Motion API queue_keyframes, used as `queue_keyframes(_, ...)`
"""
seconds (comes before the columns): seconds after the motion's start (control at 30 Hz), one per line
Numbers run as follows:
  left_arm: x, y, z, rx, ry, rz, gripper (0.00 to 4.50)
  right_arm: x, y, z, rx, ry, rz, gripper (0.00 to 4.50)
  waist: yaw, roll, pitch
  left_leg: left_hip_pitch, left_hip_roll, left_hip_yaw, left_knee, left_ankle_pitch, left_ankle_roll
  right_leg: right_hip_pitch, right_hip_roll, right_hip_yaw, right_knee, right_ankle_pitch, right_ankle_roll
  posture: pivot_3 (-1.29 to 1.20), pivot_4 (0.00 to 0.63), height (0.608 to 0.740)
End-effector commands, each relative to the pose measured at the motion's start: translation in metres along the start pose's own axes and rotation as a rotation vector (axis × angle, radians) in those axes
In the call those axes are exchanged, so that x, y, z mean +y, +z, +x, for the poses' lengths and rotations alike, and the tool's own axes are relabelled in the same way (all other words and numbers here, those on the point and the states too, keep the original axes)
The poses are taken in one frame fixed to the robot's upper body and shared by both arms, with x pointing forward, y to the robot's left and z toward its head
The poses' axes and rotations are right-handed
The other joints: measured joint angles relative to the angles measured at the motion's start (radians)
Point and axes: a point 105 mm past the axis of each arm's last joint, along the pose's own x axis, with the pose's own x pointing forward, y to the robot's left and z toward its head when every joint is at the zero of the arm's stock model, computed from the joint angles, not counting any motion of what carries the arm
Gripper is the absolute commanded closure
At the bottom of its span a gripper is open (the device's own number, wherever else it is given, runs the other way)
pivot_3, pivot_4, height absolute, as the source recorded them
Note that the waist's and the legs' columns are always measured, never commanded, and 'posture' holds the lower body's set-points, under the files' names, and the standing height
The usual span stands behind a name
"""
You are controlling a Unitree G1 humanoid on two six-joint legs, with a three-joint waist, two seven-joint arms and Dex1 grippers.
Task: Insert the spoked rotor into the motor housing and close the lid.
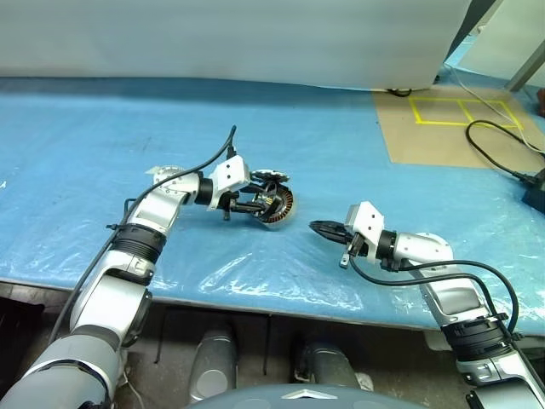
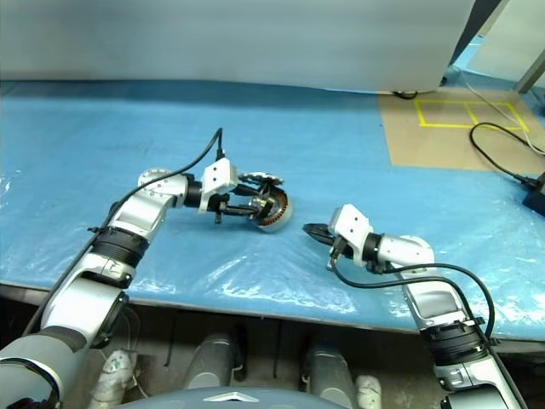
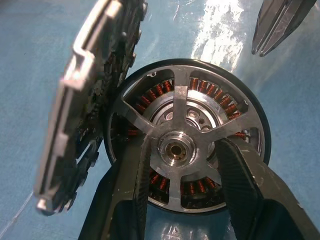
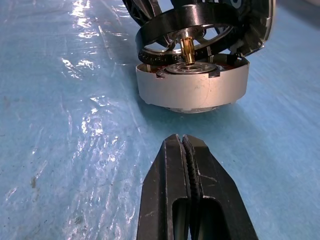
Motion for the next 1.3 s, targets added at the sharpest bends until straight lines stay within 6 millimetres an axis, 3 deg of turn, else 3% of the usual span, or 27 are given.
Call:
queue_keyframes(0.03, 0.002, 0.004, 0.002, -0.007, 0.002, 0.011, 2.8, 0.0, 0.009, 0.0, -0.032, -0.006, -0.032, 4.5, 0.0, 0.0, 0.0, 0.0, 0.0, 0.0, 0.0, 0.0, 0.0, 0.0, 0.0, 0.0, 0.0, 0.0, 0.0, 0.0, 0.15, 0.74)
queue_keyframes(0.3, 0.008, 0.015, 0.01, -0.069, 0.048, -0.035, 2.8, 0.001, 0.009, 0.001, -0.031, -0.002, -0.029, 4.5, 0.004, 0.0, 0.0, 0.0, 0.0, 0.0, 0.0, 0.0, 0.0, 0.0, 0.0, 0.0, 0.0, 0.0, 0.0, 0.0, 0.15, 0.74)
queue_keyframes(0.43, 0.005, 0.014, 0.01, -0.053, 0.017, -0.046, 1.59, 0.001, 0.009, 0.001, -0.031, -0.002, -0.029, 4.5, 0.002, 0.0, 0.0, -0.001, 0.0, 0.0, 0.0, 0.0, 0.0, 0.0, 0.0, 0.0, 0.0, 0.0, 0.0, 0.0, 0.15, 0.74)
queue_keyframes(0.7, 0.0, 0.028, 0.004, -0.075, -0.044, -0.034, 1.59, 0.003, 0.008, 0.002, -0.029, 0.004, -0.023, 4.5, 0.0, 0.0, 0.0, -0.002, 0.0, 0.0, 0.0, 0.0, 0.0, -0.001, 0.0, 0.0, 0.0, 0.0, 0.0, 0.0, 0.15, 0.74)
queue_keyframes(0.9, -0.003, 0.045, -0.02, -0.145, -0.066, -0.069, 1.59, 0.002, 0.011, 0.002, -0.046, -0.001, -0.005, 4.5, -0.002, 0.0, 0.0, -0.002, 0.0, 0.0, 0.0, 0.0, 0.0, -0.002, 0.0, 0.0, 0.0, 0.0, 0.0, 0.0, 0.15, 0.74)
queue_keyframes(1.03, -0.011, 0.032, -0.043, -0.117, -0.054, -0.119, 1.59, -0.002, 0.022, 0.002, -0.082, -0.006, 0.004, 4.5, -0.01, 0.0, 0.0, -0.002, 0.0, 0.0, -0.001, 0.0, 0.0, -0.002, 0.0, 0.0, 0.0, 0.0, 0.0, 0.0, 0.15, 0.74)
queue_keyframes(1.17, -0.009, 0.011, -0.063, -0.091, 0.062, -0.204, 1.59, -0.018, 0.041, 0.001, -0.148, -0.053, 0.024, 4.5, -0.022, 0.001, 0.0, -0.002, 0.0, 0.0, -0.001, 0.0, 0.0, -0.002, 0.0, 0.0, 0.0, 0.0, 0.0, 0.0, 0.15, 0.74)
queue_keyframes(1.3, -0.008, -0.001, -0.075, -0.111, 0.197, -0.294, 1.59, -0.024, 0.045, 0.005, -0.156, -0.052, 0.021, 4.5, -0.022, 0.001, 0.0, -0.002, 0.0, 0.0, 0.0, 0.0, 0.0, -0.001, 0.0, 0.0, 0.0, 0.0, 0.0, 0.0, 0.15, 0.74)
